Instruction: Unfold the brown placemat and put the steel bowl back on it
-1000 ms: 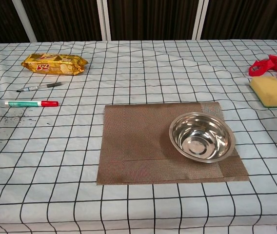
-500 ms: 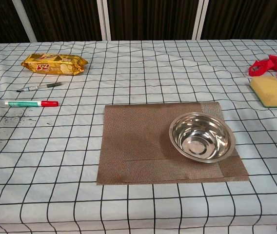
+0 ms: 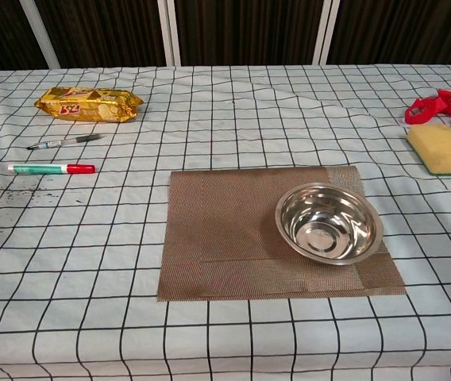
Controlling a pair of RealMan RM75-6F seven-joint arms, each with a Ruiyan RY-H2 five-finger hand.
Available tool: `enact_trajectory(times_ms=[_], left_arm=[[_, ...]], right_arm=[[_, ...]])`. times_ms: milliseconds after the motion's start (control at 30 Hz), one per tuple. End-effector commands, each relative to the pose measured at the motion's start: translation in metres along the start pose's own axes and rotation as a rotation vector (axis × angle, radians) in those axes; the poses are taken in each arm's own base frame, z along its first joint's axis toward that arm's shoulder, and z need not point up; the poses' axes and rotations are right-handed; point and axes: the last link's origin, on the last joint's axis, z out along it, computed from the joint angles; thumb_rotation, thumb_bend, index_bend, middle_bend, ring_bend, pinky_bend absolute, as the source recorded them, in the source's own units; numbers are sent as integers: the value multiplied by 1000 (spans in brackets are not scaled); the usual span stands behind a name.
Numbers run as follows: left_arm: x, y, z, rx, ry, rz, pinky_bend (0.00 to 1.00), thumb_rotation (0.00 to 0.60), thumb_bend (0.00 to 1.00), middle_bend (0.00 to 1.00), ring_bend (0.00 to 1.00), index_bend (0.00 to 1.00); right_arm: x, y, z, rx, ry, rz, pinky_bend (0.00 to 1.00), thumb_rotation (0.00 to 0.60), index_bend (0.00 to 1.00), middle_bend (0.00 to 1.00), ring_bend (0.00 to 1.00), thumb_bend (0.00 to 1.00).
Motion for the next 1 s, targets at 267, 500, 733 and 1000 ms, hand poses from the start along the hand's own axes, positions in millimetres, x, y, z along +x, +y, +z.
enact_trajectory(times_ms=[267, 500, 733, 1000], left_arm=[[0, 0, 0, 0, -3, 0, 14, 600, 7, 0, 0, 0], [1, -1, 0, 2, -4, -6, 14, 600, 7, 0, 0, 0], [1, -1, 1, 5, -10, -11, 14, 600, 7, 0, 0, 0], [1, -2, 1, 8, -14, -15, 14, 600, 7, 0, 0, 0]], right_arm=[[-19, -36, 3, 185, -97, 0, 181, 600, 287, 89, 32, 112], [-28, -69, 13, 250, -94, 49, 181, 600, 361, 117, 47, 157], [-38, -94, 22, 292, -115, 70, 181, 600, 365, 117, 46, 162], [-52, -107, 32, 295, -141, 76, 181, 600, 379, 124, 47, 189]])
